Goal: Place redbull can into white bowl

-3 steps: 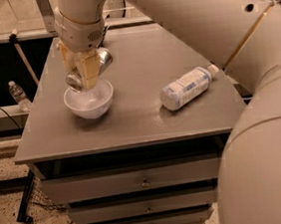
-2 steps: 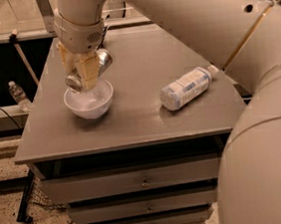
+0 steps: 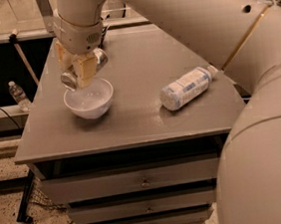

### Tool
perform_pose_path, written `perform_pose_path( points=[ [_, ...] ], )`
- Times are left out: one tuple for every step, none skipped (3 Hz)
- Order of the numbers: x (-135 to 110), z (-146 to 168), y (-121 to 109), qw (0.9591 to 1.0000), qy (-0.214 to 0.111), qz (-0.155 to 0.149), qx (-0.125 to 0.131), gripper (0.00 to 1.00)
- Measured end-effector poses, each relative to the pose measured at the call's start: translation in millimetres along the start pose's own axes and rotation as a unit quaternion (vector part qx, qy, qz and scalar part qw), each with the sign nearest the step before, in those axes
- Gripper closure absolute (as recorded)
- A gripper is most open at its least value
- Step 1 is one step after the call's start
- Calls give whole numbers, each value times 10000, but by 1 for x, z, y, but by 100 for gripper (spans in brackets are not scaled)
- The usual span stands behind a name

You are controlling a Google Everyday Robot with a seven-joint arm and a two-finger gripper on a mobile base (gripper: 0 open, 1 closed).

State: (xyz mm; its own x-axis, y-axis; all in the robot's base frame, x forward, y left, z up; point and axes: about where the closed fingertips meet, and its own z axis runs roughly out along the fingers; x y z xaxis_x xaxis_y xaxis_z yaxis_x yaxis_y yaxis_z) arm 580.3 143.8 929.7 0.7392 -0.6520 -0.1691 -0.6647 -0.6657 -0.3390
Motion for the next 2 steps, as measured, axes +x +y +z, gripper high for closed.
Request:
perform_pose_path(
  points=[
    [-1,2,-1,10000,-8,-8,6,8],
    [-1,4,-2,10000,-12,-12,8,0]
  ],
)
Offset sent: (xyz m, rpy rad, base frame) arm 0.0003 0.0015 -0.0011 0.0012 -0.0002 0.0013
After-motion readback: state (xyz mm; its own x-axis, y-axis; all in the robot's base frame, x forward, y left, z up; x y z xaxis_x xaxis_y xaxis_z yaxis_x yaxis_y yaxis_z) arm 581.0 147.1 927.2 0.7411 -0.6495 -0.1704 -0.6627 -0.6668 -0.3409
